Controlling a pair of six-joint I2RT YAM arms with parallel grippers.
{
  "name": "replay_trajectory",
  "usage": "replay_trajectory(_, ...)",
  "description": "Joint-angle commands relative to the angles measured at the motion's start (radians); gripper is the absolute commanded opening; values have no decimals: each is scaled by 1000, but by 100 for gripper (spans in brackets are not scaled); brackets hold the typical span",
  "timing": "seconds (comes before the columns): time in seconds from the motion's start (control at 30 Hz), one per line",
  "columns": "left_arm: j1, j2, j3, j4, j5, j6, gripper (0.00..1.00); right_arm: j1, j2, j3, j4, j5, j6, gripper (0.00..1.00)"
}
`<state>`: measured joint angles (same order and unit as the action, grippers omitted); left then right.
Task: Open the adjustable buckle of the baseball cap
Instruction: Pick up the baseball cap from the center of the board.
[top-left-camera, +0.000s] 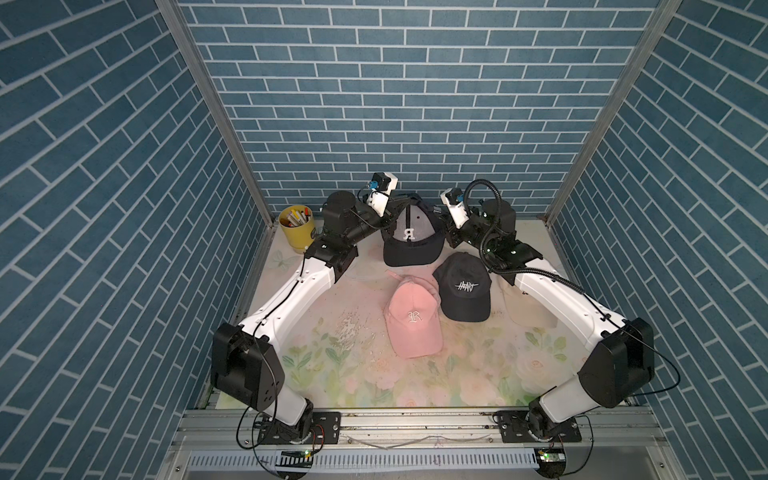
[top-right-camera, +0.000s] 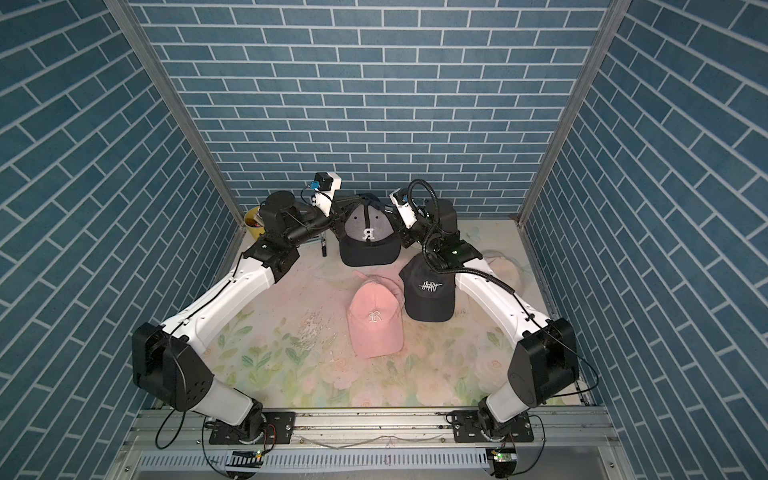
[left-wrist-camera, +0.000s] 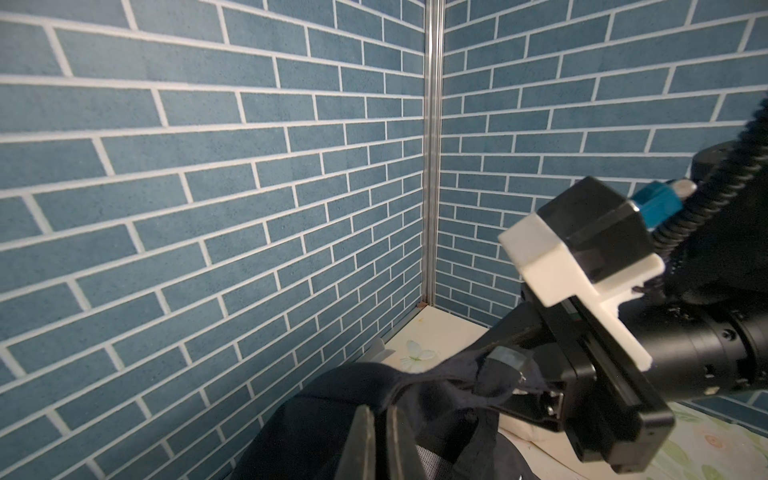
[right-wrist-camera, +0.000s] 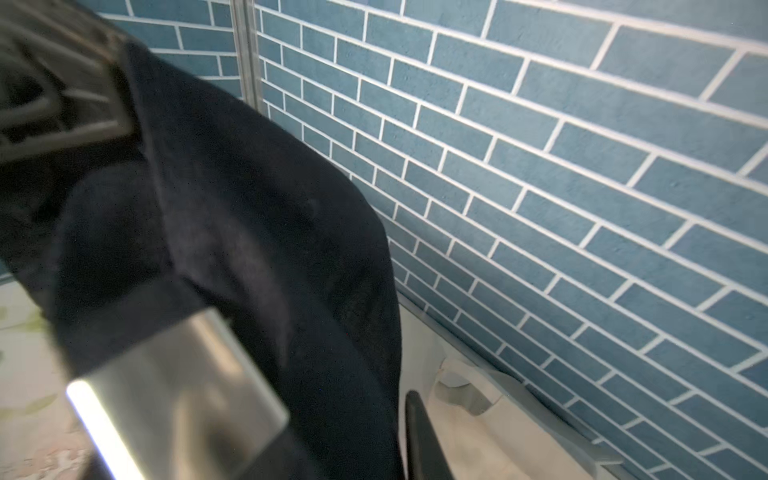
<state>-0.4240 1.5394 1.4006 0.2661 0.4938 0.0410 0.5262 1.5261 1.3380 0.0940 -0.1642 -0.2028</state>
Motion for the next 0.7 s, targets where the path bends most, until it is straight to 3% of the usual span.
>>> replay_trajectory(0.0, 4, -40, -10, 20, -7, -2, 0, 4, -53, -21, 118, 64, 5, 6)
replay_trajectory(0.1, 3, -35, -12, -7, 8, -6, 0, 5, -61, -16, 142, 52, 26, 1)
replay_trajectory(0.23, 3, -27, -16, -64, 28, 3, 2, 3, -78, -31, 191, 69, 34, 0)
replay_trajectory(0.3, 4, -26, -17, -96, 27, 17, 21, 4, -78, -27, 182, 67, 24, 0)
replay_trajectory(0.37, 4, -31, -14, -120, 21, 35, 51, 3, -76, -19, 165, 55, 14, 0)
replay_trajectory(0.43, 5, -45, -10, -127, 12, 60, 63, 1, -76, -12, 148, 45, 8, 0)
replay_trajectory(0.53, 5, -66, 5, -140, 16, 110, 72, 1, -72, 6, 113, 25, 1, 0)
replay_trajectory(0.67, 3, -54, 90, -238, 36, 201, 72, -1, -60, 63, 7, -17, -10, 0)
